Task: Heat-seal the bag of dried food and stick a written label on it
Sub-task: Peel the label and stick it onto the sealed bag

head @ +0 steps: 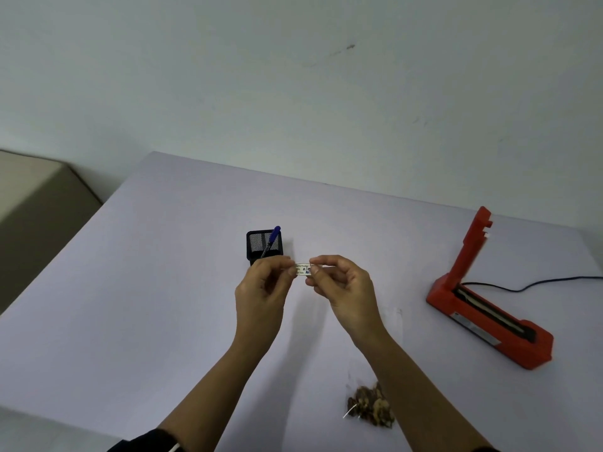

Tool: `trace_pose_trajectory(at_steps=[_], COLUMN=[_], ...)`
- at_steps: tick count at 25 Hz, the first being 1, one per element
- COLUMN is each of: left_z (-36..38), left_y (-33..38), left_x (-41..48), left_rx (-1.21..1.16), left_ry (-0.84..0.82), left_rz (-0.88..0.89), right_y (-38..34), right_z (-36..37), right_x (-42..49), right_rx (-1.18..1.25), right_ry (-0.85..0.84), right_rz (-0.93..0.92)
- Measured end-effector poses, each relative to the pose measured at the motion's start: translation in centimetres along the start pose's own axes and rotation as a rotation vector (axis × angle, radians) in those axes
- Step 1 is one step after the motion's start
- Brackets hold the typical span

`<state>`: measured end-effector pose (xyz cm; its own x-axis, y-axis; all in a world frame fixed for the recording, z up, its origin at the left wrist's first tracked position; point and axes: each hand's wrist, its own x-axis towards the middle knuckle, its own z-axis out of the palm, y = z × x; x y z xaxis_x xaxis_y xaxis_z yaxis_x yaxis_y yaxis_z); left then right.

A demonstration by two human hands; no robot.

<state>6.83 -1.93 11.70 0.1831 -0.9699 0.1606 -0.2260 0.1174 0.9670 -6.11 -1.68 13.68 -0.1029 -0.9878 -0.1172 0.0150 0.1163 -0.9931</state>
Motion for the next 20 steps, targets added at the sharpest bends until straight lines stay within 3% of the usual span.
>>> trace_pose_trajectory(at_steps=[5, 10, 20], left_z=[-0.27, -0.61, -0.40], left_y=[-0.25, 0.29, -0.10], left_x=[0.55, 0.43, -0.11], left_rx=[-0.047, -0.072, -0.055], left_ry=[-0.053, -0.149, -0.132], left_rz=[-0.102, -0.133, -0.054], right_y=[-0.14, 0.65, 0.59], right_z=[-0.28, -0.62, -0.71], right_x=[-0.12, 0.35, 0.52], right_rx=[0.117, -0.203, -0.214], right_ry=[-0.149, -0.181, -0.150], right_rz=[0.151, 0.050, -0.048])
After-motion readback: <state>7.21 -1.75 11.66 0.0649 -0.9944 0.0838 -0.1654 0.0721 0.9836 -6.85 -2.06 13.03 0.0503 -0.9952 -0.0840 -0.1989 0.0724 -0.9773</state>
